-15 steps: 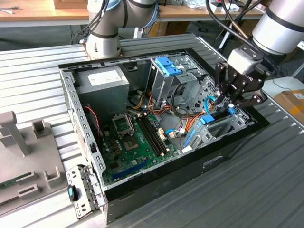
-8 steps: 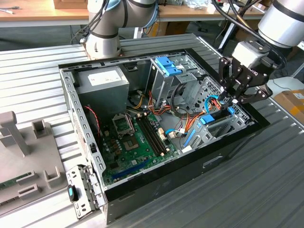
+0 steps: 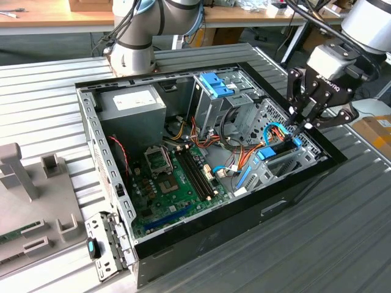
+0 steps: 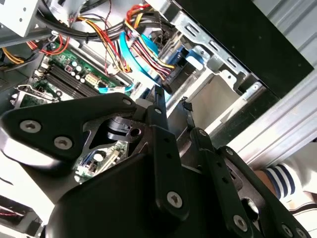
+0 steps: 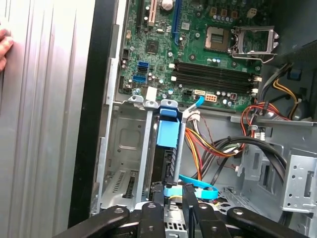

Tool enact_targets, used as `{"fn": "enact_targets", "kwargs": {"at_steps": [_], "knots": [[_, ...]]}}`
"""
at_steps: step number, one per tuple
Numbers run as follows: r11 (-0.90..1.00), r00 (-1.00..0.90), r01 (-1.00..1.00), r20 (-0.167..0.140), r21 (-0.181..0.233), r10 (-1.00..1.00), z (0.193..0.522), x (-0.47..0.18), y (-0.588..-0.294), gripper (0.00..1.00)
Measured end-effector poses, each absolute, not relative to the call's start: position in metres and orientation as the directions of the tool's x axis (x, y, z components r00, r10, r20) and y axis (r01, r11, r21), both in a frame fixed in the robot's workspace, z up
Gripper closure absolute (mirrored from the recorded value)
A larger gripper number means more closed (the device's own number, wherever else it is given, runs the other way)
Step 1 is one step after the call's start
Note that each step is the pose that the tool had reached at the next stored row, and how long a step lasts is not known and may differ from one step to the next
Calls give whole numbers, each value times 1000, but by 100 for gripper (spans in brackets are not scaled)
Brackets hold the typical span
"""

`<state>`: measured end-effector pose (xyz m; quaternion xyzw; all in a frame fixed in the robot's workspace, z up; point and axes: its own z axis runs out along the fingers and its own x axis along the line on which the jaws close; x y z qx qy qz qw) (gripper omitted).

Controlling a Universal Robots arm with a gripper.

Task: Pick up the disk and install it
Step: 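Insert the first disk wire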

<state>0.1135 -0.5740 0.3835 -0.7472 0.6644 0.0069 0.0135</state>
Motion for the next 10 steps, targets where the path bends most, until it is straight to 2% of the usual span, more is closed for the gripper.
{"fn": "enact_targets", "kwargs": {"at_steps": [10], "knots": [[-117,117,-993,-31,-9,-993,366,113,-576,71]]}}
